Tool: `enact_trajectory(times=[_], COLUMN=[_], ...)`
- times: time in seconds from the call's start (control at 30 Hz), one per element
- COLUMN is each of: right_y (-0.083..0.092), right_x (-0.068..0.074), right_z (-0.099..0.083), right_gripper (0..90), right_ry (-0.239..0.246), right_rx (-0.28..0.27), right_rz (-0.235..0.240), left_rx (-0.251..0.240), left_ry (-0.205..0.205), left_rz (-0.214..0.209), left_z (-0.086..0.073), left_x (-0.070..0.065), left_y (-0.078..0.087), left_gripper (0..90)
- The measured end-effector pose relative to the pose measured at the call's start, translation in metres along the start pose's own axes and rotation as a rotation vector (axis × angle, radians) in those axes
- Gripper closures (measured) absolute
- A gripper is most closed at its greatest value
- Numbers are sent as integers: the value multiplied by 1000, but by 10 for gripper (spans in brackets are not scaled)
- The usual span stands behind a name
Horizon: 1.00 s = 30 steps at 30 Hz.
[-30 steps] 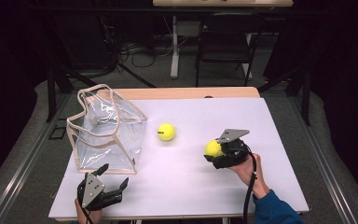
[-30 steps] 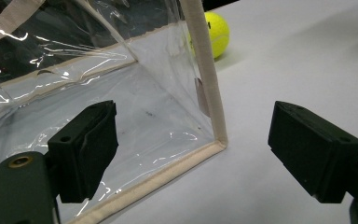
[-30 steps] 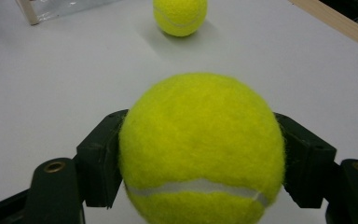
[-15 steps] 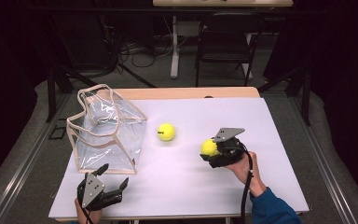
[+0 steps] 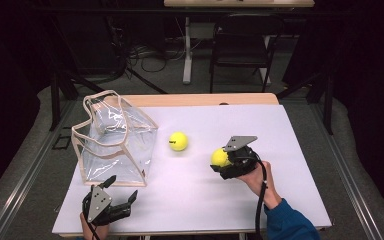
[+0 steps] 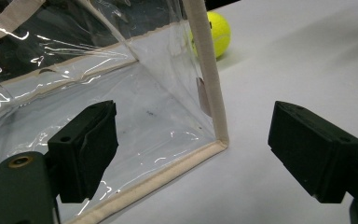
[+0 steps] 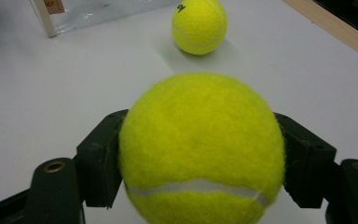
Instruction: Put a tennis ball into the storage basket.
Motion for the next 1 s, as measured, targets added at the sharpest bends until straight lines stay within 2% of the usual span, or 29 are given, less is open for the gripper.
enact_trajectory(times=[0.63, 1.0], right_y=[-10, -14], right_x=[12, 14], right_z=[17, 26], right_gripper=[262, 261], right_ry=[26, 33], right_rx=[-3, 1], right_rz=[32, 41], left_rx=[-5, -4], left_ry=[-2, -3], left_rz=[0, 0], left_z=[1, 1], left_x=[0, 0], left_y=[1, 1], left_gripper=[160, 160])
Point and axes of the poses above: each handheld gripper's, and its own axes: y roughly backward along the jaws, z roughly out of its top, x roughly to its left, the point moved 7 cm from there along -y, roughly forward along the jaws, and after that the axes turned 5 degrees about x, right-handed, at the moved point
